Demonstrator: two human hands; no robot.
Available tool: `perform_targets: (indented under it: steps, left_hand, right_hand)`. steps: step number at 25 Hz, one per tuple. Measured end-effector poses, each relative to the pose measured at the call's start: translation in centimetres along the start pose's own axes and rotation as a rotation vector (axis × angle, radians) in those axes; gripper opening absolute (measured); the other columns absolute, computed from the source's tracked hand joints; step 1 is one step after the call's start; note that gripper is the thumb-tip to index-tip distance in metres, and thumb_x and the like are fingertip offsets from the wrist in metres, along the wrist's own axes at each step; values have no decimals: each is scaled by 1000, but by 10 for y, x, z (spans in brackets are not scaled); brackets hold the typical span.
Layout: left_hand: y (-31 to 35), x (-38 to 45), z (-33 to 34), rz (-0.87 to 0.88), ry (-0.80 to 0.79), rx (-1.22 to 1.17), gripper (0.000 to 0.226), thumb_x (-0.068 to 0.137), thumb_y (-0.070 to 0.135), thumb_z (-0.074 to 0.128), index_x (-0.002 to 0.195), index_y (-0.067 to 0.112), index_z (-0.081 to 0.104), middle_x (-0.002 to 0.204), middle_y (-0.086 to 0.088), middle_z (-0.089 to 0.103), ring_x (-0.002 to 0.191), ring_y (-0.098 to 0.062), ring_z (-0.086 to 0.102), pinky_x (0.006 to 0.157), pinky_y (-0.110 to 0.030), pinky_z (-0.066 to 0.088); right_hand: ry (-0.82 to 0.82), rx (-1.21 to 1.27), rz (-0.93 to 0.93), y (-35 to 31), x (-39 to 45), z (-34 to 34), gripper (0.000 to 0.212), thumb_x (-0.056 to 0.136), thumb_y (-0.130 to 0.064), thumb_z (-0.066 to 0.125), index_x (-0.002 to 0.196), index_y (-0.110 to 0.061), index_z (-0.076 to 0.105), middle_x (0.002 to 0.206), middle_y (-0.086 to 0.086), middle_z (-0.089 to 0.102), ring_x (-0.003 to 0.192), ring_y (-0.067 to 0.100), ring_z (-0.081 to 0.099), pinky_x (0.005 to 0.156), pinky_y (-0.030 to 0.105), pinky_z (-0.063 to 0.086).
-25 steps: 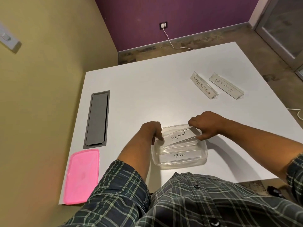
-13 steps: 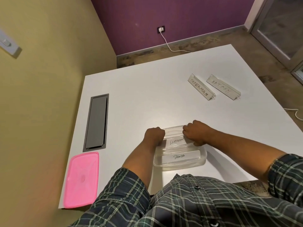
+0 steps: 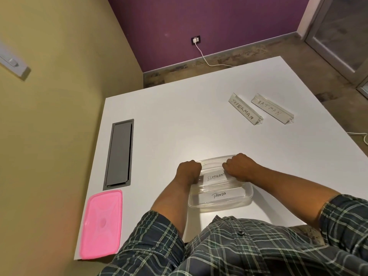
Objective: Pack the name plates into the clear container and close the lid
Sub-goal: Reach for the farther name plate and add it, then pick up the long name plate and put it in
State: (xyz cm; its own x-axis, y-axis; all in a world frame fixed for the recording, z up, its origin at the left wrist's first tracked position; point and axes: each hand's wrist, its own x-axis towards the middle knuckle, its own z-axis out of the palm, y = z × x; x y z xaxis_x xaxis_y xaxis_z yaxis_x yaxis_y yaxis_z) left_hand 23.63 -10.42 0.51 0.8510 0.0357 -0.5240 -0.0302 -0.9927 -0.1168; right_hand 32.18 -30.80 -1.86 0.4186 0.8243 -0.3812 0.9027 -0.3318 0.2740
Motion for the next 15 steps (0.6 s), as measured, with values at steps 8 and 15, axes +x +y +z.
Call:
perform_targets:
  steps: [8,15]
  left_hand:
    - [-5,18,-30,43,-91,-139,31,73,34,69,58,12,52,57,3,59,76,-26,70,62,-26,50]
    - [-14,56,-93,-131,162,-617,33,77,36,58,69,7,70,67,-7,73,71,-27,72,71,-35,61]
  right_hand:
    - [86,87,-42,8,-3,6,35,90,-39,59,110,-11,55,102,7,66,86,31,66,61,34,36]
    - [430,460,490,71,-6,-7,47,93,-68,37,97,-29,64,84,-6,73,72,21,70,59,29,38]
